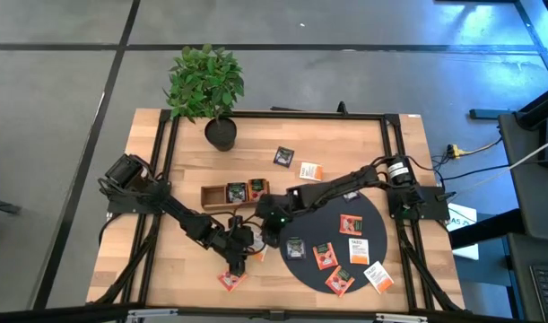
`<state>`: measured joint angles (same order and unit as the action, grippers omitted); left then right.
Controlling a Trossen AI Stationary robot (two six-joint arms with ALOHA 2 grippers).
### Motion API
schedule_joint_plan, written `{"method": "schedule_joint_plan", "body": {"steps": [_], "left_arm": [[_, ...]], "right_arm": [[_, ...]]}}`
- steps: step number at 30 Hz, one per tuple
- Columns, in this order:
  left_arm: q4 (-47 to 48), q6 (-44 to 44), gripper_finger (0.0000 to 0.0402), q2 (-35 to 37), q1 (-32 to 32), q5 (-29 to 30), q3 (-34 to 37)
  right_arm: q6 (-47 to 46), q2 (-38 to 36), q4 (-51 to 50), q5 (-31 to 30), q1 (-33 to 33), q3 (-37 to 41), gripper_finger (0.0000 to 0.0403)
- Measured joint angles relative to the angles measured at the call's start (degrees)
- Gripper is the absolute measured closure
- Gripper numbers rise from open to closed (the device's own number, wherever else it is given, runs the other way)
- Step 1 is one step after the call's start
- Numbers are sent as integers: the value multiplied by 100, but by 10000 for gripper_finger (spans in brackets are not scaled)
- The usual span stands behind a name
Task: Pick & Place Tea
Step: Put the white tea bag into the left section of the wooden organizer
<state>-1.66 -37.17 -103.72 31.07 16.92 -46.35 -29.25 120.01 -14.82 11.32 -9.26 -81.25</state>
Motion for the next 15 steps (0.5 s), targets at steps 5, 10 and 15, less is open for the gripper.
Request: {"method": "schedule_joint_plan", "body": {"steps": [5,10,15], "left_arm": [[-1,-2,219,0,0,8,0],[-1,-7,219,0,2,10,0],[-17,-72,219,-3,-35,50,2]], "right_arm": [[-350,0,-149,-139,2,28,277],[-1121,4,-104,-115,6,291,277],[-1249,4,-42,108,18,378,277]]}}
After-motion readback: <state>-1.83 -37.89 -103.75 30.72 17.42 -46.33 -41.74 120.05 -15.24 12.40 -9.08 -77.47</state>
